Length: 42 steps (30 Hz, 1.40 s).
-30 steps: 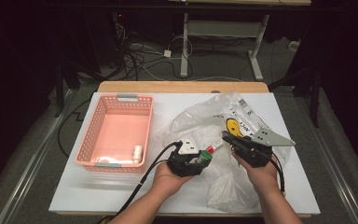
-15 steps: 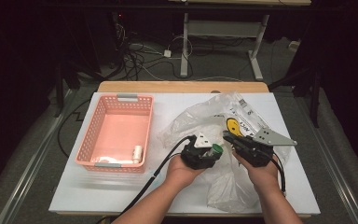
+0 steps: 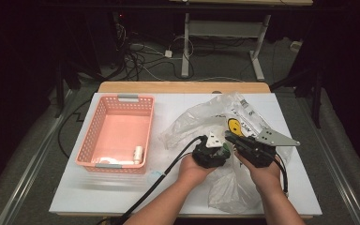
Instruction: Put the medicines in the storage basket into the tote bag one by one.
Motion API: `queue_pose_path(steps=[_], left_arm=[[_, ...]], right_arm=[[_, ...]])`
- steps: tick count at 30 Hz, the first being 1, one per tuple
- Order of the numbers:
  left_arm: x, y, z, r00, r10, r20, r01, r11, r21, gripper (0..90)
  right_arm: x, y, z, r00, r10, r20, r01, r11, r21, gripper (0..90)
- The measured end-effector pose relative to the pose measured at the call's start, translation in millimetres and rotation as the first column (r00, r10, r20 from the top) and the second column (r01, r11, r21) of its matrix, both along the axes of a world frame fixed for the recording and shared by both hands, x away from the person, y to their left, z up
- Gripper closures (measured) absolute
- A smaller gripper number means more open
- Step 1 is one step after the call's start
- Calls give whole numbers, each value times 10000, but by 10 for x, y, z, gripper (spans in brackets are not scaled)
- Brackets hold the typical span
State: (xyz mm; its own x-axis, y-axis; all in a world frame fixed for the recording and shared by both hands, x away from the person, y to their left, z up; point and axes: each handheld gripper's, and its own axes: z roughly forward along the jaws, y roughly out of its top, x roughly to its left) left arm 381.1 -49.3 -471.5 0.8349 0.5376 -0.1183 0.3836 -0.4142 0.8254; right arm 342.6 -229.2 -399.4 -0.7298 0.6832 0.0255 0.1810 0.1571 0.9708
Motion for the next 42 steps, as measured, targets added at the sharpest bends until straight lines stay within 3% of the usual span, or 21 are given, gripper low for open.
queue_pose_path(steps=[7,17,27,33,40,42], left_arm=[[17,-37,-25,10000,2,2,-2,10000,19,537],[-66,53,-46,9998,-119,-132,120,9999,27,534],[-139,83,-58,9992,-320,-256,330,9987,387,531],[-145,90,-65,9983,-427,-407,443,9982,408,496],[-206,219,-19,9980,-265,-565,256,9995,-164,385],[-226,273,-18,9972,-302,-681,294,9995,-124,349]], right_arm=[[2,-8,2,10000,52,29,-52,10000,-7,900],[-1,9,-7,10000,84,-8,-84,10000,-39,900],[-4,19,-11,9999,114,-54,-114,9999,-30,900],[0,4,-13,9999,100,-9,-100,9999,-57,900],[-5,12,-9,10000,98,-10,-98,9999,-55,900],[-4,9,-9,9999,105,18,-105,9999,-71,900]])
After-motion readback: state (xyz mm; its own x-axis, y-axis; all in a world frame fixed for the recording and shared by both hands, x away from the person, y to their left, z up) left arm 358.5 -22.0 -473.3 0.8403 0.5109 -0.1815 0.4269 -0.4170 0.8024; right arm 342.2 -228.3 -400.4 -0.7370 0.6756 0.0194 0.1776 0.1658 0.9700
